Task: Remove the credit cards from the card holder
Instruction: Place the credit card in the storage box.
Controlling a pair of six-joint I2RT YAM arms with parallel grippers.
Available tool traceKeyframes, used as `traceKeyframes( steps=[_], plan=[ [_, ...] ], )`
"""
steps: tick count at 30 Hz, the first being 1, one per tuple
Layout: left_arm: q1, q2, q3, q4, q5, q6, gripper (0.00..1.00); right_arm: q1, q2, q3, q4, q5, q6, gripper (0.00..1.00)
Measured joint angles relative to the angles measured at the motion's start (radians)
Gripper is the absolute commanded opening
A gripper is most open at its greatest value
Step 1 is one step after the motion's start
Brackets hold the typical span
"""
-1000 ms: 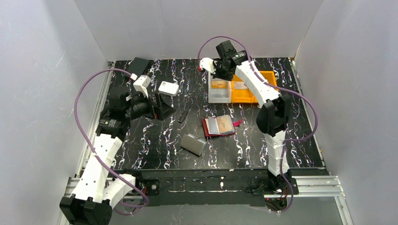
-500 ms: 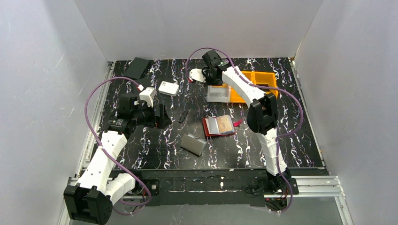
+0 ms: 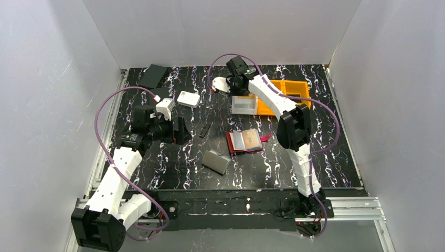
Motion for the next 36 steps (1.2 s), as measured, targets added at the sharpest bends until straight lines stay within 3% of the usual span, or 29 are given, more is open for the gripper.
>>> traceKeyframes(
  steps=[25, 36],
  plan=[
    [0.000, -0.003, 0.000, 0.000, -0.006, 0.000, 0.98, -0.007, -0.021, -0.024, 0.003, 0.033, 0.028, 0.05],
    [0.000, -0.003, 0.000, 0.000, -0.006, 0.000, 0.98, -0.019, 0.070, -0.012, 0.014, 0.033, 0.027, 0.06]
  ],
)
